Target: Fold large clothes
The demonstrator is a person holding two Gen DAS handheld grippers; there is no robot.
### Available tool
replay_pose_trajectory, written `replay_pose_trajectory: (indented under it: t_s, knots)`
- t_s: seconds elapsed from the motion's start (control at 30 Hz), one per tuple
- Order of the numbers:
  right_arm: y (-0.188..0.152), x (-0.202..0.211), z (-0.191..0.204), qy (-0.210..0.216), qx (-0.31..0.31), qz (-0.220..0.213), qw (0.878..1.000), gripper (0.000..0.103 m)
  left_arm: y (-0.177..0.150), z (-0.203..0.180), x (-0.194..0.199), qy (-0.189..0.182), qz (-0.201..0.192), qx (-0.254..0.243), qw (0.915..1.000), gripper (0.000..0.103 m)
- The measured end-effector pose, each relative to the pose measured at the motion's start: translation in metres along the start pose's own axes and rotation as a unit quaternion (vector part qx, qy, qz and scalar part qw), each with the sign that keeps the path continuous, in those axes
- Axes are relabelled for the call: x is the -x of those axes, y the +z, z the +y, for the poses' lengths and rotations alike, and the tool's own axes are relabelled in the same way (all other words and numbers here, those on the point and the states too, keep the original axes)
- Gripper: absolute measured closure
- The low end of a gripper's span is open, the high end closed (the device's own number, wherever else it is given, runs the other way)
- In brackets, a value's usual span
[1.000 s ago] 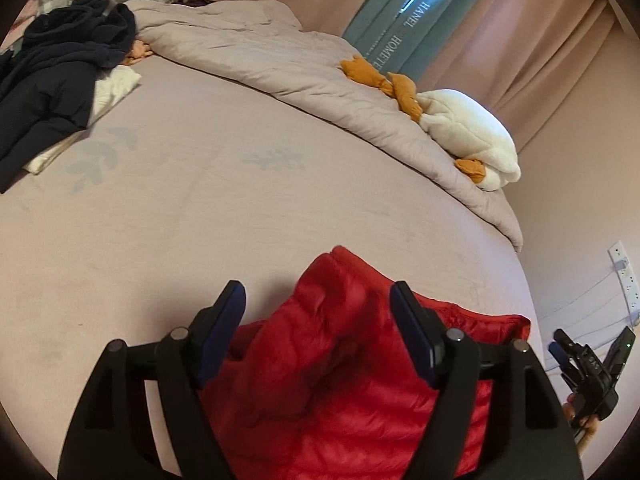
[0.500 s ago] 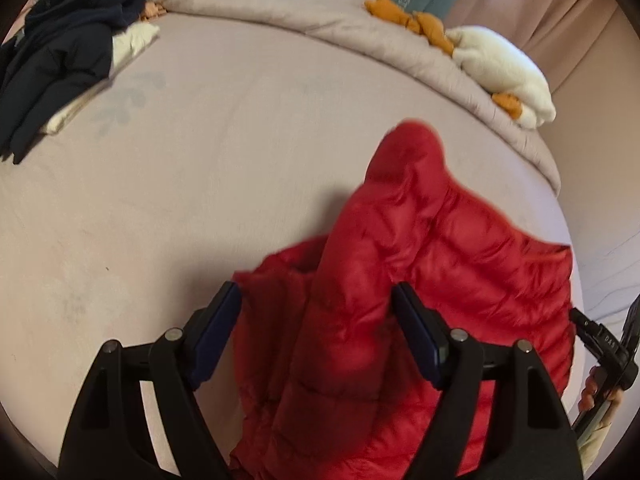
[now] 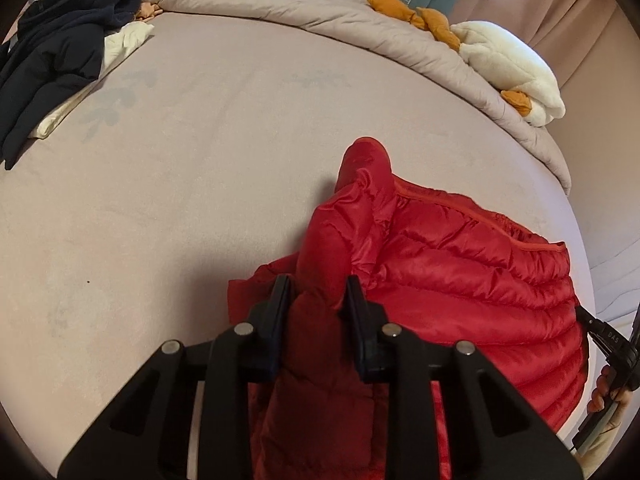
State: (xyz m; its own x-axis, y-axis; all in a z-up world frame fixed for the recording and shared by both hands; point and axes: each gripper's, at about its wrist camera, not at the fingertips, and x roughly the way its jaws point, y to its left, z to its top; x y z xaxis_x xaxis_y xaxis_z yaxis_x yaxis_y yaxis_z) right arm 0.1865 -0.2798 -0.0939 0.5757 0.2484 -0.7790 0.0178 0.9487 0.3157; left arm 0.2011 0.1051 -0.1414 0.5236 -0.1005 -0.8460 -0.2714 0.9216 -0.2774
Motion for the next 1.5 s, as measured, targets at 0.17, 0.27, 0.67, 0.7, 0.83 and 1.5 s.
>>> replay_pose_trajectory:
  t_s: [0.17,0.27,0.67,0.7,0.83,1.5]
  knots:
    - [-0.005,-0.008,-0.002,-0.009,0.000,0.010,1.000,0.098,0.000,0.002,-0.004,0.000,0.004,0.001,1.0000,0.076]
    - [-0.006,-0.006,-0.002,-0.010,-0.001,0.009,1.000,0.098,-0.001,0.003,-0.001,0.001,0.001,0.004,1.0000,0.072]
    - [-0.010,0.028,-0.003,-0.029,0.010,-0.018,0.999,0.084,-0.019,0.010,0.045,-0.001,-0.040,0.006,0.9992,0.030]
    - [-0.011,0.032,-0.004,-0.030,0.010,-0.020,0.999,0.068,-0.022,0.012,0.050,-0.002,-0.045,0.007,0.9990,0.027]
    - [-0.019,0.045,-0.013,-0.023,-0.002,-0.035,0.999,0.030,-0.033,0.017,0.062,0.009,-0.053,0.003,0.9986,0.017]
    - [-0.065,0.019,-0.050,0.092,-0.050,0.041,0.994,0.004,-0.079,0.023,0.034,-0.101,0.026,0.077,0.9916,0.001]
